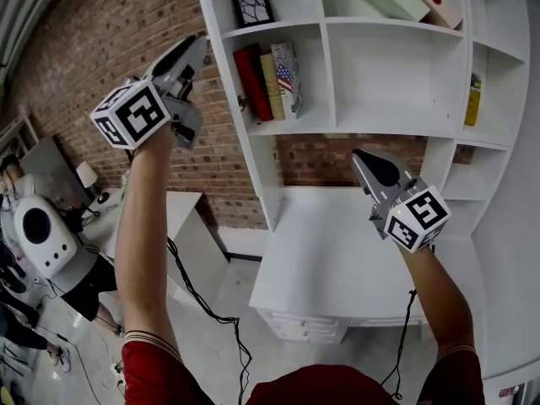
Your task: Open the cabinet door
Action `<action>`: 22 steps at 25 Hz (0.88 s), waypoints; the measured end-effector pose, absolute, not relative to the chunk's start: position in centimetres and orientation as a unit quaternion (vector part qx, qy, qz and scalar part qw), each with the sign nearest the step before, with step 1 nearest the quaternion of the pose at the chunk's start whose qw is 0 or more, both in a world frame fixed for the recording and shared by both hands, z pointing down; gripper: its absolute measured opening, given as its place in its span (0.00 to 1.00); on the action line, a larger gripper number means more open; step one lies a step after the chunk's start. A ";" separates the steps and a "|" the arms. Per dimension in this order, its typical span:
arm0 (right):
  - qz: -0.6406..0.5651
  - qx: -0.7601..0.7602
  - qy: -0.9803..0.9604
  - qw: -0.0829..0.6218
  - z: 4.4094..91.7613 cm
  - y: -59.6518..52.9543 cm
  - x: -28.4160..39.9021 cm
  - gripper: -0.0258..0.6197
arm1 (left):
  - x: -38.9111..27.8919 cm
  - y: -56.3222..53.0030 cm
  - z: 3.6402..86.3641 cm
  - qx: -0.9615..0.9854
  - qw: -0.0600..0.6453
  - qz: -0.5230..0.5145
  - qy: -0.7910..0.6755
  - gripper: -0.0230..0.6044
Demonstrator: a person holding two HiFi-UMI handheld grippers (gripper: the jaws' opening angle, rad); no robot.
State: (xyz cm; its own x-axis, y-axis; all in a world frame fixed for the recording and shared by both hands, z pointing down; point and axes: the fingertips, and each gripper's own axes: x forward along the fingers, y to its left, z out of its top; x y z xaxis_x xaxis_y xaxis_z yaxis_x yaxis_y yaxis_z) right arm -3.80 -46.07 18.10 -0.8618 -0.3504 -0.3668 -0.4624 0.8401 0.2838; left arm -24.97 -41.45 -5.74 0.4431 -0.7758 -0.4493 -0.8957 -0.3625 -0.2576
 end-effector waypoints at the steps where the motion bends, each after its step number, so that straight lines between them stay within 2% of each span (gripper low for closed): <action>1: 0.184 -0.210 0.948 0.152 18.1 -45.8 -4.5 0.06 | -25.6 -41.0 -5.8 -0.811 0.240 0.127 0.518 0.20; 9: 0.173 -0.189 0.955 0.150 18.6 -44.2 -8.6 0.06 | -31.3 -38.5 -5.9 -0.771 0.245 0.116 0.577 0.18; 16: 0.176 -0.174 0.958 0.147 18.4 -43.2 -11.0 0.06 | -36.0 -35.4 -5.6 -0.728 0.250 0.140 0.623 0.07; 22: 0.177 -0.158 0.961 0.144 18.0 -42.3 -13.5 0.06 | -37.2 -34.0 -3.5 -0.706 0.263 0.079 0.653 0.08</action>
State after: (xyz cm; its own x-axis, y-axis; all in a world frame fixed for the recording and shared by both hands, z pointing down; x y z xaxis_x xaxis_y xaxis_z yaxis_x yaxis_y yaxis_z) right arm -13.54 -42.31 17.96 -0.9090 -0.2520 -0.3321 -0.3539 0.8875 0.2952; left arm -37.23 -34.05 -3.51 0.1353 -0.8800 -0.4553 -0.9635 -0.0096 -0.2677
